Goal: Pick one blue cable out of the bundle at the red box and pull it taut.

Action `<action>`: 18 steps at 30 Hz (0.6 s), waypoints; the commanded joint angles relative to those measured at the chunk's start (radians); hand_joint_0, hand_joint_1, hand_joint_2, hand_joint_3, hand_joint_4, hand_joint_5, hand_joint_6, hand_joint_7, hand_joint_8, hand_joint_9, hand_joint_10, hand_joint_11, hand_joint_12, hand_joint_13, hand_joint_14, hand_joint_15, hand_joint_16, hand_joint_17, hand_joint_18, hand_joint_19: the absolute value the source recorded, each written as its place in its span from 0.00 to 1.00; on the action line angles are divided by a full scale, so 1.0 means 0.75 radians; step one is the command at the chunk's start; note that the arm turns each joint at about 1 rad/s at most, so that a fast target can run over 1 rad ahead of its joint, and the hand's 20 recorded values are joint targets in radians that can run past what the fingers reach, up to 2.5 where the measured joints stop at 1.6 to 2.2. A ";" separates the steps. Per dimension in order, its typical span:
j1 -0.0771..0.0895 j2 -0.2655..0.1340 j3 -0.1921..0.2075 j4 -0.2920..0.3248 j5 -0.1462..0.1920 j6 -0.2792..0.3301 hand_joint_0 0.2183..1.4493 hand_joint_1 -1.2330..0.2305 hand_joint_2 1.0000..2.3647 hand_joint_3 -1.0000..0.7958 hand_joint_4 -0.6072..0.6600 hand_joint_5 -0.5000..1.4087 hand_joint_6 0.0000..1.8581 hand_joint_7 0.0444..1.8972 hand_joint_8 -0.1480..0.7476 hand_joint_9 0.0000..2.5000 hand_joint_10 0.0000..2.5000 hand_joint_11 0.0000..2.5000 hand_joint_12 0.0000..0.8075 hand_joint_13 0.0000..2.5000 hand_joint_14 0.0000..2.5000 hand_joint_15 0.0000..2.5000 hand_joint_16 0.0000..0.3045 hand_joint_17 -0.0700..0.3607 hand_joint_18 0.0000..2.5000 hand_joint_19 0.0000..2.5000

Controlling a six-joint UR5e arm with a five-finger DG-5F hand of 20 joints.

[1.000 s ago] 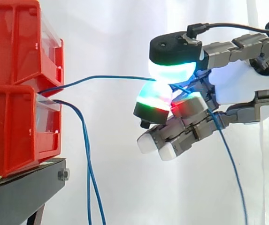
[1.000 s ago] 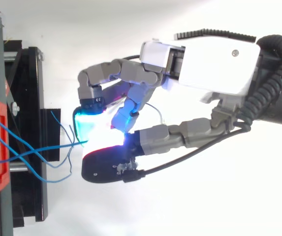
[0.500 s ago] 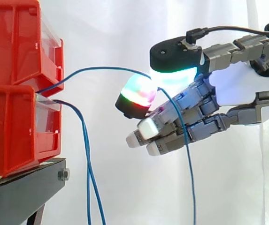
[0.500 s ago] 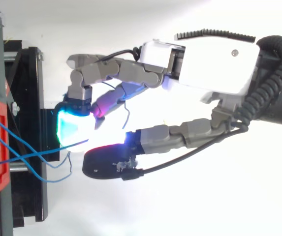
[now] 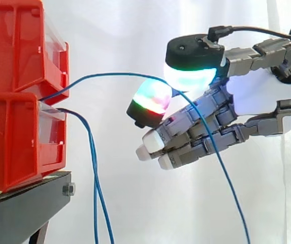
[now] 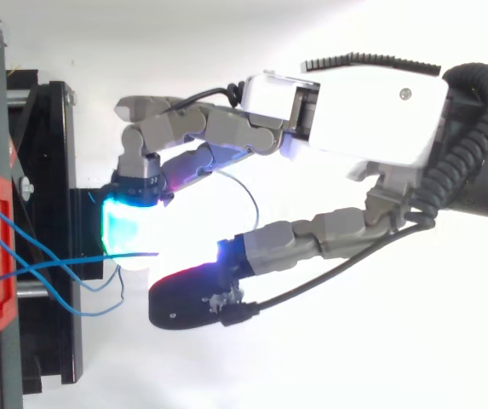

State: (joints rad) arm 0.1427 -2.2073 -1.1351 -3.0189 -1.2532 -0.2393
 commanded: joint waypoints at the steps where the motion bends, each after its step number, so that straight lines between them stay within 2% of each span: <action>1: 0.000 0.000 0.000 0.000 0.000 -0.002 0.25 0.32 0.01 0.42 0.62 0.22 0.35 0.61 0.52 0.23 0.00 0.18 0.45 0.00 0.00 0.05 0.18 0.45 0.00 0.03; 10: 0.002 0.000 0.000 0.002 0.000 -0.006 0.26 0.32 0.01 0.36 0.62 0.22 0.39 0.53 0.55 0.25 0.00 0.20 0.46 0.00 0.00 0.05 0.18 0.45 0.00 0.04; 18: 0.004 0.002 0.000 0.002 0.000 -0.008 0.29 0.32 0.01 0.39 0.60 0.22 0.41 0.52 0.56 0.28 0.01 0.22 0.46 0.02 0.00 0.06 0.17 0.44 0.00 0.05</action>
State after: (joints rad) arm 0.1453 -2.2067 -1.1352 -3.0174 -1.2533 -0.2450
